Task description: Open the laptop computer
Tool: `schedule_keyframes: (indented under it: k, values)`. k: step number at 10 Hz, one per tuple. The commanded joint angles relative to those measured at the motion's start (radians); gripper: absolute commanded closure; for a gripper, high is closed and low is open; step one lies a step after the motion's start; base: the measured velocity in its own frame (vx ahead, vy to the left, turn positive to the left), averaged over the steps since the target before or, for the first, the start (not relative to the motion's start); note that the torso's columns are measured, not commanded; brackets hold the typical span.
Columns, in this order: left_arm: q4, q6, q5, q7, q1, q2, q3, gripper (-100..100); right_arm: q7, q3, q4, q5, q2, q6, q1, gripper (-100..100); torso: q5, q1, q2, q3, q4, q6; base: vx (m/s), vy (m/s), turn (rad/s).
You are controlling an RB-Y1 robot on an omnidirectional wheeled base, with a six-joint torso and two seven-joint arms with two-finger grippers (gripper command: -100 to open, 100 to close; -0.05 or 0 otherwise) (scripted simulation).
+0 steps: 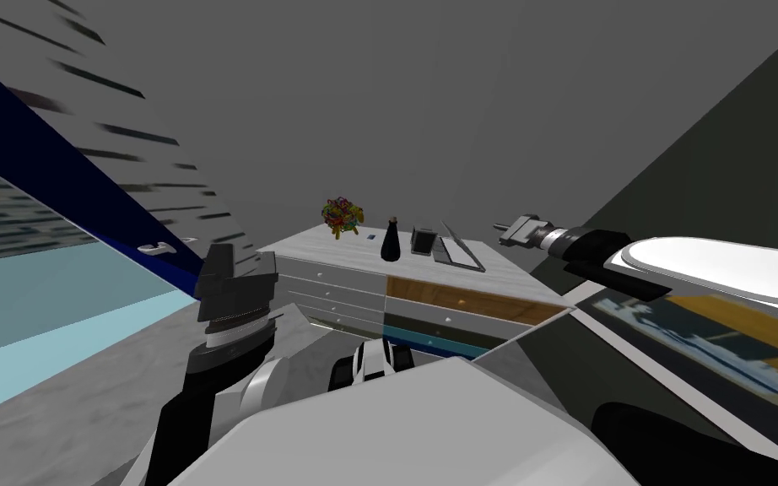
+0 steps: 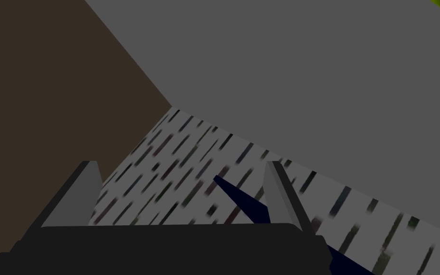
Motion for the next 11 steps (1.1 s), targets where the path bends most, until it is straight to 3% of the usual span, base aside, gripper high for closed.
schedule_keyframes:
  k: [1, 11]
  values:
    - [0.0, 0.0, 0.0, 0.0, 0.0, 0.0, 0.0, 0, 0.017, 0.028, 0.007, 0.017, -0.002, 0.025, 0.012, -100, 0.0, 0.0, 0.001, 0.001, 0.0, 0.0, 0.02, 0.07, 0.035]
    - [0.0, 0.0, 0.0, 0.0, 0.0, 0.0, 0.0, 0, 0.111, 0.179, 0.056, 0.106, -0.019, 0.161, 0.078, -100, 0.0, 0.001, 0.0, 0.0, 0.0, 0.0, 0.048, 0.116, 0.023]
